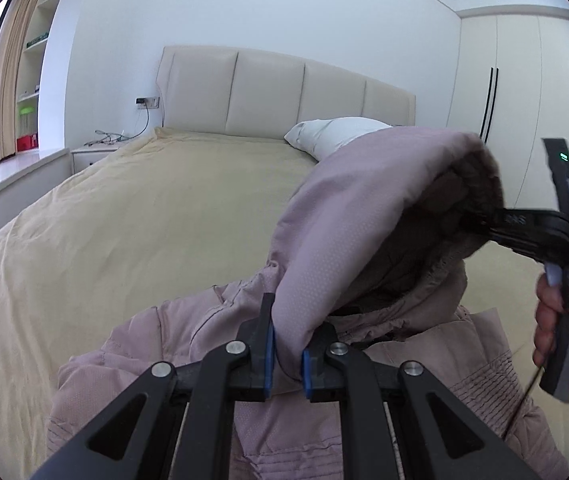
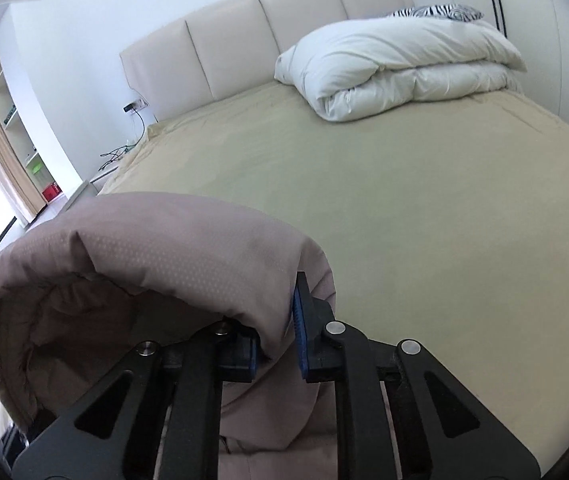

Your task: Fold large clothes

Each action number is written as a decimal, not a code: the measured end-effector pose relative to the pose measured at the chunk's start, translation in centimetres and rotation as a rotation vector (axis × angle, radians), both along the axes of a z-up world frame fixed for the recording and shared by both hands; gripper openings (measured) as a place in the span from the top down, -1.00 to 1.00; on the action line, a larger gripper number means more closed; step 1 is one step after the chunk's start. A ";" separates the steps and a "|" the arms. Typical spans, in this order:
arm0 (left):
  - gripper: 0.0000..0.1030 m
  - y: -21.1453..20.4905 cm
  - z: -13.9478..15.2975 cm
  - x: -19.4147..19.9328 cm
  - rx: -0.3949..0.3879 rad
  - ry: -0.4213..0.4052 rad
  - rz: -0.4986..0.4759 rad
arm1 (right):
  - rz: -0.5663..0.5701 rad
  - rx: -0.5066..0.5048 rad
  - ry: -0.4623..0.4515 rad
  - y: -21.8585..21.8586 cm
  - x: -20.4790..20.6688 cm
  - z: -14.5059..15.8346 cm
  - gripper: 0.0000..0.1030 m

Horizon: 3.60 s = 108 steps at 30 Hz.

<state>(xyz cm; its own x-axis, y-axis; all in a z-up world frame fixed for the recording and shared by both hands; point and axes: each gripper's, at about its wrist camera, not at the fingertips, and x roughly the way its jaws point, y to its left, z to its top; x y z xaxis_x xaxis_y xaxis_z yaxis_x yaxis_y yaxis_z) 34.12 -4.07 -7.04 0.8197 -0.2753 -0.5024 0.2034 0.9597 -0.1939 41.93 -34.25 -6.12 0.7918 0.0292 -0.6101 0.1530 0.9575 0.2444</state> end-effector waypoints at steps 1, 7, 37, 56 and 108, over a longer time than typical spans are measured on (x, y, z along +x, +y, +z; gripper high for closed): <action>0.77 0.8 -0.1 -0.1 -0.031 0.018 0.014 | 0.009 -0.021 -0.028 0.2 -1.8 0.5 0.75; 0.66 5.3 -1.7 -1.2 -0.200 0.174 0.069 | 0.088 -0.214 -0.161 4.7 -13.7 2.2 0.75; 0.19 -0.6 -3.2 0.1 0.107 0.301 -0.017 | 0.193 -0.170 0.003 6.6 -20.3 -2.1 0.73; 0.26 -1.9 0.5 -0.8 0.050 0.178 -0.071 | 0.122 0.062 0.058 4.7 -18.4 -6.7 0.72; 0.23 5.0 -7.1 0.9 0.023 0.324 0.016 | 0.362 -0.048 0.136 11.4 -8.5 -12.0 0.73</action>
<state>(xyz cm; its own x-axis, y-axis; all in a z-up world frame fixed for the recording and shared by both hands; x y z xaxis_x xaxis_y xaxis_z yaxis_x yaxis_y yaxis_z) 35.01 0.92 -14.12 0.6206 -0.2490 -0.7435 0.1196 0.9672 -0.2242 33.46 -22.90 -18.08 0.6477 0.2607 -0.7159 -0.1687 0.9654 0.1989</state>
